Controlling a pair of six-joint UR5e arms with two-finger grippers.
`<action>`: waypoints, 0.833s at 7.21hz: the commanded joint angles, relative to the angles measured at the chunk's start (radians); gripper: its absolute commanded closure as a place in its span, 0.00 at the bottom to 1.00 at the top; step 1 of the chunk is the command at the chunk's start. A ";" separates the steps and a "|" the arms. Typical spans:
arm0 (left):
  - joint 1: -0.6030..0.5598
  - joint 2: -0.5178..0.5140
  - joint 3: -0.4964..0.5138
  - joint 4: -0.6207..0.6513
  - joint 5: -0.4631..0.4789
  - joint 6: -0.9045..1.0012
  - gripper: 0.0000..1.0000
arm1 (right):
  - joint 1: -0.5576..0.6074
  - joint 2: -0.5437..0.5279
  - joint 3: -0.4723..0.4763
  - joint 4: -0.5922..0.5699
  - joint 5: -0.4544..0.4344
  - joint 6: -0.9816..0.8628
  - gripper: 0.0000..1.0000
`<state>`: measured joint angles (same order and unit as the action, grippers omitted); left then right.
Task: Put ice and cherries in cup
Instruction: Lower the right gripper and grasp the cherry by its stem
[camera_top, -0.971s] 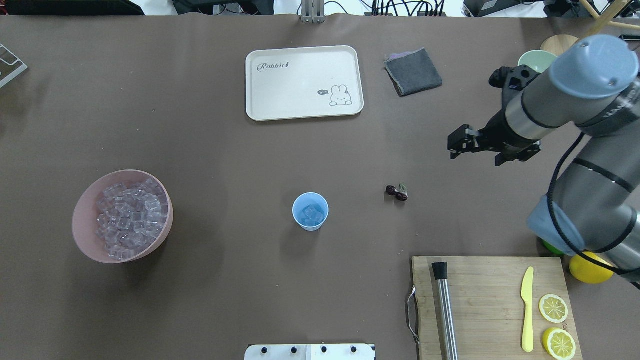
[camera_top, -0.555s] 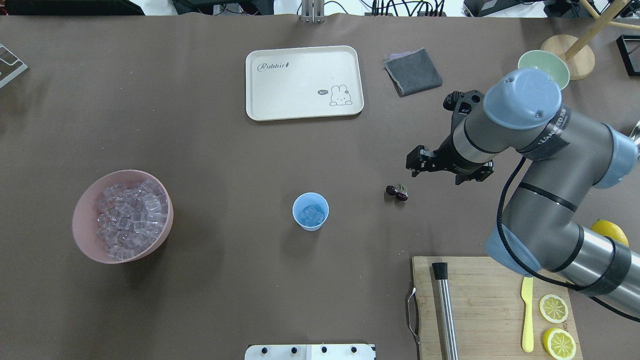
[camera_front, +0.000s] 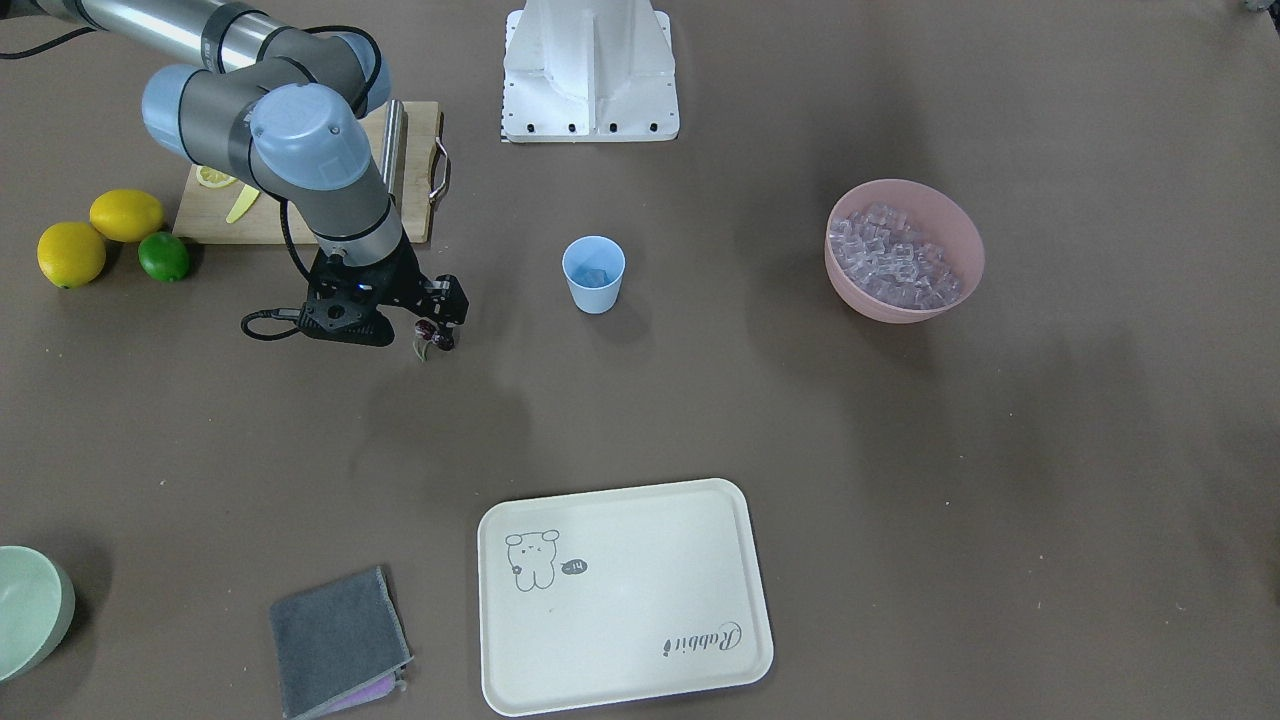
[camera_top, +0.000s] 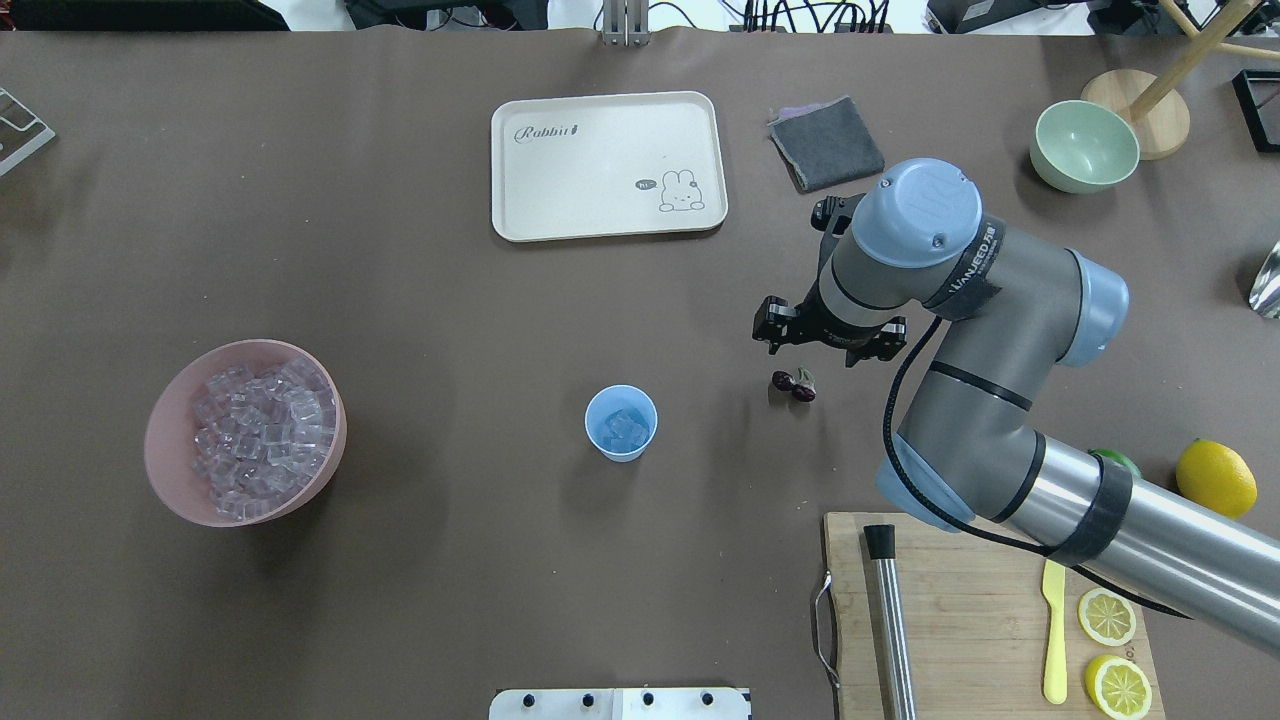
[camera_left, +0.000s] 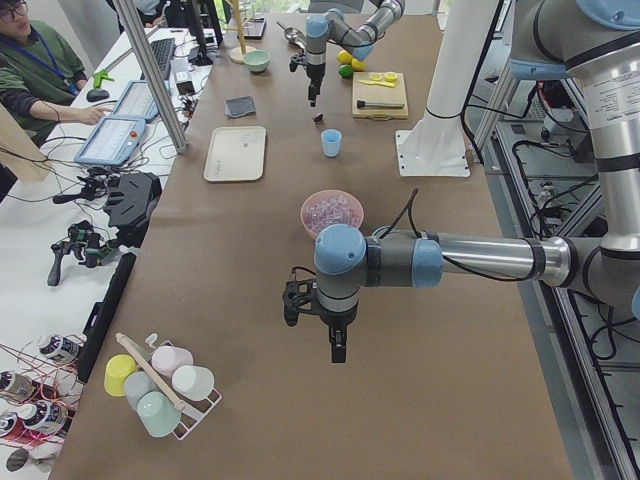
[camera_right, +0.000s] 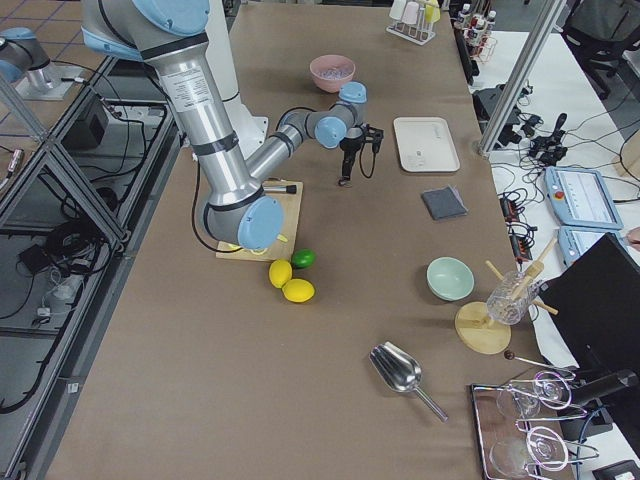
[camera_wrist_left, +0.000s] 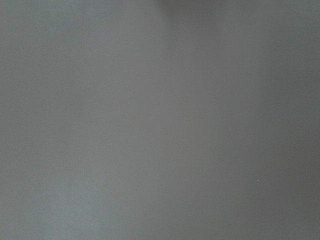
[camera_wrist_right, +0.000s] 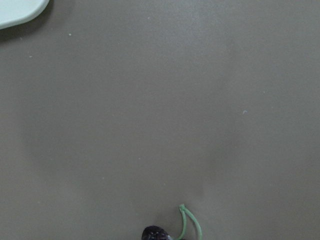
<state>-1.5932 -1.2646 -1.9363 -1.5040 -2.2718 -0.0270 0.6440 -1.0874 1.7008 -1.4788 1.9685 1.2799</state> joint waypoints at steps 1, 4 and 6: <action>-0.001 -0.005 -0.003 -0.004 0.000 -0.001 0.00 | 0.000 -0.002 -0.065 0.104 0.001 0.050 0.30; -0.001 -0.007 -0.007 -0.005 0.000 0.004 0.00 | 0.000 -0.038 -0.067 0.161 0.006 0.081 0.35; -0.001 0.001 -0.004 -0.033 0.001 0.004 0.00 | -0.001 -0.043 -0.069 0.173 0.007 0.107 0.42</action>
<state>-1.5938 -1.2690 -1.9420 -1.5216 -2.2708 -0.0233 0.6440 -1.1271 1.6334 -1.3156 1.9751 1.3674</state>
